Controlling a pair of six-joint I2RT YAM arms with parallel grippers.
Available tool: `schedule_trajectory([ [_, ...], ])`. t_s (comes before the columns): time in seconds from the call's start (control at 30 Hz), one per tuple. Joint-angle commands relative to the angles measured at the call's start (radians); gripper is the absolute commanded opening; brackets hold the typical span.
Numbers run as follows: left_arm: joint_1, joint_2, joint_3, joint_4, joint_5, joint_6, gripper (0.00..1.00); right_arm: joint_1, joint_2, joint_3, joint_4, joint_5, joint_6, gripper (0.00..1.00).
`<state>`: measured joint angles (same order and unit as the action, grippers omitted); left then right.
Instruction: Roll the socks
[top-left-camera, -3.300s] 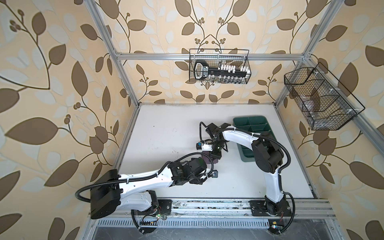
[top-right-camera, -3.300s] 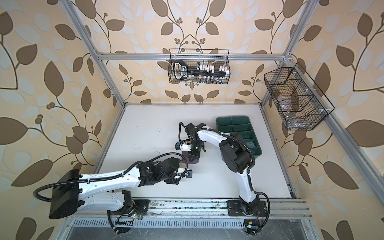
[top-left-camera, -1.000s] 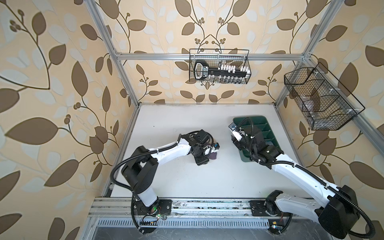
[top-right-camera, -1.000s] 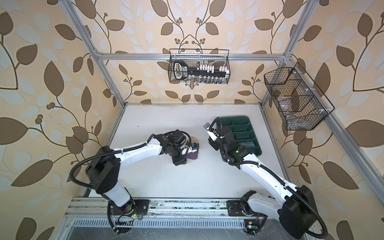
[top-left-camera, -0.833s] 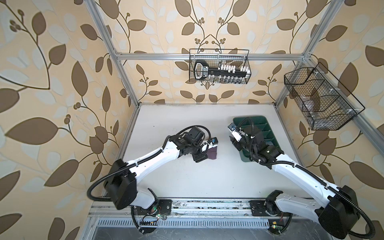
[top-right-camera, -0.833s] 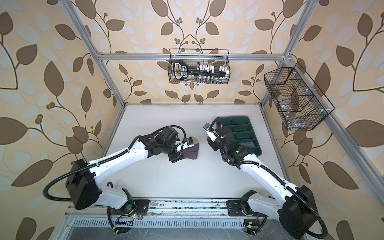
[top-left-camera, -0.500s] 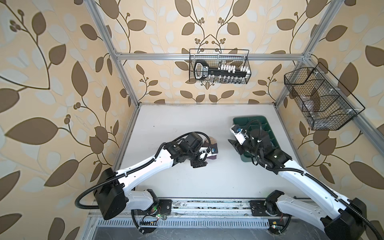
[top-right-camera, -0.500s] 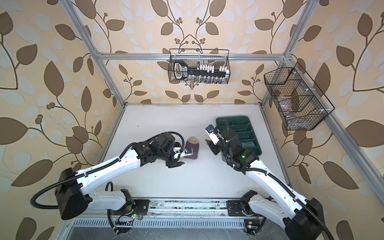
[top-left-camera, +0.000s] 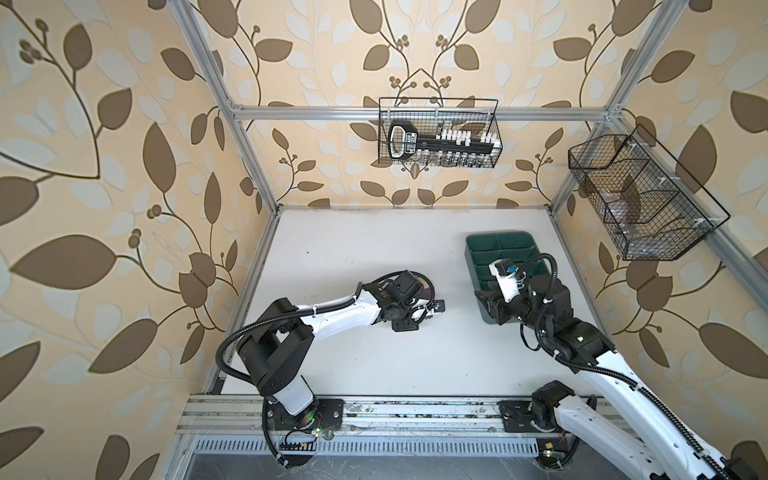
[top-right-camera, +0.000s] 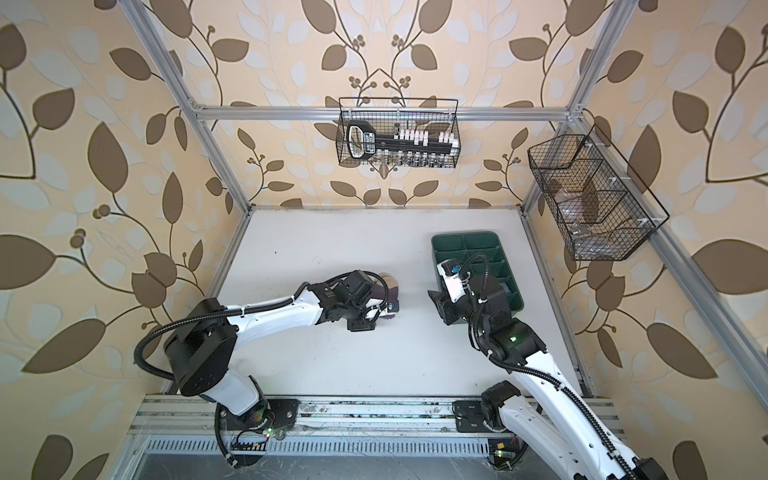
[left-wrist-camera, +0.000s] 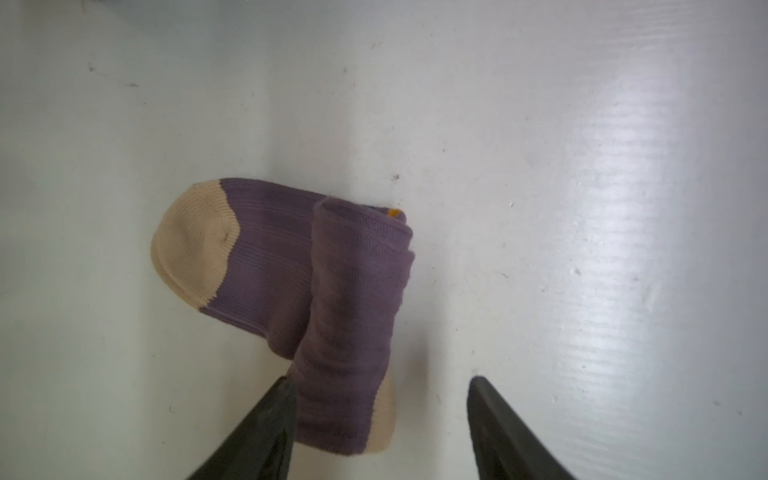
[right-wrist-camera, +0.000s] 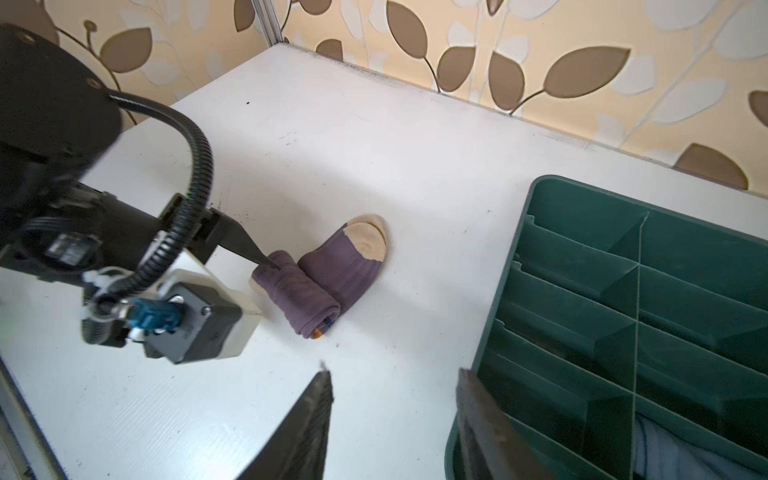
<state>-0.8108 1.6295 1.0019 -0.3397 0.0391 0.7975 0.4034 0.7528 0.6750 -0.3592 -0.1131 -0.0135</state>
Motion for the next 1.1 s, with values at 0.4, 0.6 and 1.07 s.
schedule_trajectory([
  [0.4,0.044,0.177,0.170,-0.104,0.098,-0.042,0.19,-0.004,-0.037,-0.010,-0.020,-0.115,-0.022,0.48],
  [0.6,0.101,0.227,0.233,-0.229,0.202,-0.089,0.10,0.002,-0.071,-0.011,-0.029,-0.292,-0.102,0.46],
  [1.07,0.152,0.429,0.540,-0.567,0.452,-0.176,0.06,0.605,0.027,-0.016,-0.227,0.210,-0.671,0.49],
])
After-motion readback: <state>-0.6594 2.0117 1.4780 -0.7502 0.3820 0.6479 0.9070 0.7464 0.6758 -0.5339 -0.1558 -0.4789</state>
